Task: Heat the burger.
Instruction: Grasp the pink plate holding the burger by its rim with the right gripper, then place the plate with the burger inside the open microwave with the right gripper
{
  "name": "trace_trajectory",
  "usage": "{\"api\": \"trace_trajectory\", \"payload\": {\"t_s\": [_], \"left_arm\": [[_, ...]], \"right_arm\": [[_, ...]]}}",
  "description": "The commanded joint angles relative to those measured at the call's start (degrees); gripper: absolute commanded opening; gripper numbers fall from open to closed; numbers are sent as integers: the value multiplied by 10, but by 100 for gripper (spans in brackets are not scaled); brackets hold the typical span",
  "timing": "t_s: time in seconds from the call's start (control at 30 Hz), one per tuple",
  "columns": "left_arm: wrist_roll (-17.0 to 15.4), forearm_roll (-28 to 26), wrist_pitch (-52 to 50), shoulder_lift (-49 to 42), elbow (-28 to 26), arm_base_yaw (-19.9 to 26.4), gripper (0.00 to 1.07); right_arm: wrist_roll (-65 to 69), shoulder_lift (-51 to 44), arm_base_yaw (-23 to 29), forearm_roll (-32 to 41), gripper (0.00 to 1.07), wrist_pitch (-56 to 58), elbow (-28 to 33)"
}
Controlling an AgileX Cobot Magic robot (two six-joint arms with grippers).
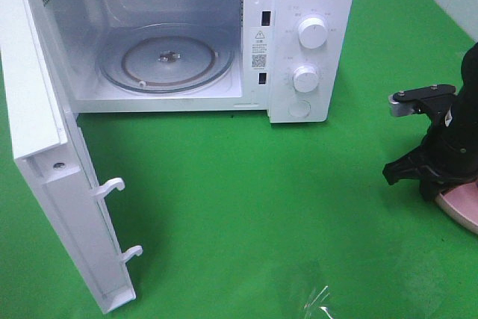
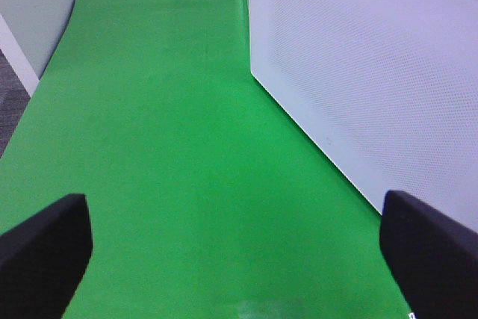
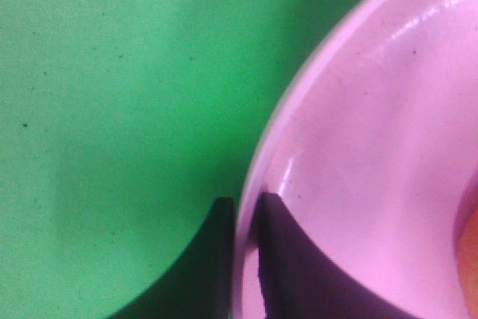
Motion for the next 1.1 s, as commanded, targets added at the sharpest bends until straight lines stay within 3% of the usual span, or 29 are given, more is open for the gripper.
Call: {"api": "trace_trajectory", "payload": {"t_s": [0.03, 0.7, 0.83, 1.1], "left_arm": [[-3, -5, -6, -11, 2, -2, 103], [-3, -5, -6, -11, 2, -2, 103], [-3, -5, -6, -11, 2, -2, 103], [-3, -5, -6, -11, 2, -2, 103]], "right_arm": [[25, 3, -1, -5, 0, 7, 6], [201, -57, 65, -156, 0, 66, 48], [251, -81, 100, -209, 0, 107, 63], [284, -105, 135, -242, 0, 142, 68]]}}
